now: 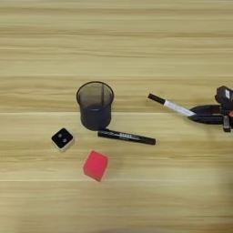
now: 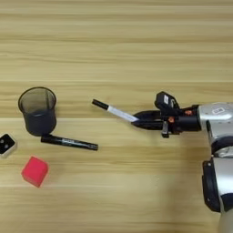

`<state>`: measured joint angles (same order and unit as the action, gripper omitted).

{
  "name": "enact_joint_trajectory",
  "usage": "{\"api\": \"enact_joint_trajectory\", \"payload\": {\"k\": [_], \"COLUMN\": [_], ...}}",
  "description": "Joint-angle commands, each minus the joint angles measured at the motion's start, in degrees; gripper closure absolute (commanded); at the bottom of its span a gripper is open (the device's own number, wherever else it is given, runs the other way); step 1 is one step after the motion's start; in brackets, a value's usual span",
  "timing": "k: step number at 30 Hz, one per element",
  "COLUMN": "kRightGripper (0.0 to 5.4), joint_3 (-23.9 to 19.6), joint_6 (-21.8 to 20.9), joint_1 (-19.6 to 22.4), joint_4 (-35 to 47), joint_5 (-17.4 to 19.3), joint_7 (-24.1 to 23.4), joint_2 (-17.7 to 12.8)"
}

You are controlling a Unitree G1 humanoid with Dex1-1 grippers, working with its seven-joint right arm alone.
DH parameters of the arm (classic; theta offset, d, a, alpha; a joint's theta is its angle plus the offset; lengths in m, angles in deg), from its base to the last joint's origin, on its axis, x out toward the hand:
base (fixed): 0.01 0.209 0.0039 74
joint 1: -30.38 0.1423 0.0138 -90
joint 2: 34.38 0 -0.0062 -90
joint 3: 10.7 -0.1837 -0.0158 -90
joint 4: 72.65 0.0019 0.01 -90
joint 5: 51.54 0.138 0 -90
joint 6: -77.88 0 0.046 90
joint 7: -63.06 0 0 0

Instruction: Move the objects on the table

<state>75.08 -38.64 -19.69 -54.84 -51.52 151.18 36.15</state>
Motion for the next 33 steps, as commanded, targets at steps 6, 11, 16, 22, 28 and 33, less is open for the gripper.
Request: {"api": "enact_joint_trajectory", "payload": {"k": [6,11,16,22,28,33], "kRightGripper": [4.66,4.66,4.66,4.66,4.66,4.66], "joint_3": [0.1,2.7,4.6,6.7,8.6,11.2], "joint_6": [0.9,2.5,4.0,5.8,7.4,8.7], "joint_1": [2.3,-0.8,-3.7,-8.6,-13.7,-16.6], "joint_4": [11.7,18.6,24.4,32.5,39.8,45.1], "joint_5": [6.5,10.1,12.7,15.3,15.8,14.8], "joint_7": [4.2,4.3,4.3,4.4,4.3,4.3], "joint_2": [-0.6,-1.3,-2.5,-4.4,-6.4,-7.0]}}
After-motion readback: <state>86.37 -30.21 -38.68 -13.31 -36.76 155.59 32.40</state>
